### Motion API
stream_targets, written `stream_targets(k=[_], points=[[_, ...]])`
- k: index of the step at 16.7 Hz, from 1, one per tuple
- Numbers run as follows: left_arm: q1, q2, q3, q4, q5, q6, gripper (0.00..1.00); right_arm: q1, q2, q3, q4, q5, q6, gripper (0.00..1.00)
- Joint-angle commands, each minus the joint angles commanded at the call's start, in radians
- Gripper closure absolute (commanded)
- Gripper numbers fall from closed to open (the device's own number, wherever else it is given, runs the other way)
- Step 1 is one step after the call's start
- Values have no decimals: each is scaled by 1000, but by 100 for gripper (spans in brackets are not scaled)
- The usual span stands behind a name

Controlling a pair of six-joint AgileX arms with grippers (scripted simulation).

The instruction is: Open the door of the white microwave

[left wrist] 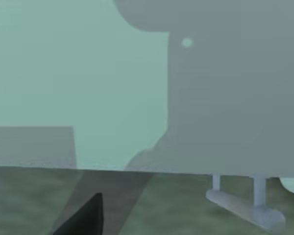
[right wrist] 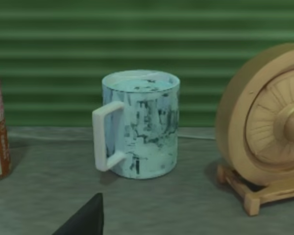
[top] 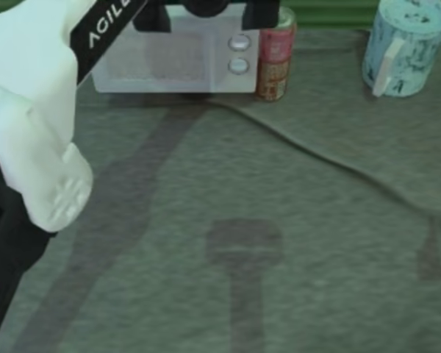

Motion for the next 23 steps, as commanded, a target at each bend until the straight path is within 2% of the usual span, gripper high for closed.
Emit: stream_targets(k=[4,9,22,23], points=[[17,2,-113,120,8,15,0,0,0,0,0,0,0,0],[20,3,-133,141,9,18,0,0,0,0,0,0,0,0],[20,3,-133,141,9,18,98,0,0,0,0,0,0,0],[20,3,-133,141,9,18,100,0,0,0,0,0,0,0]])
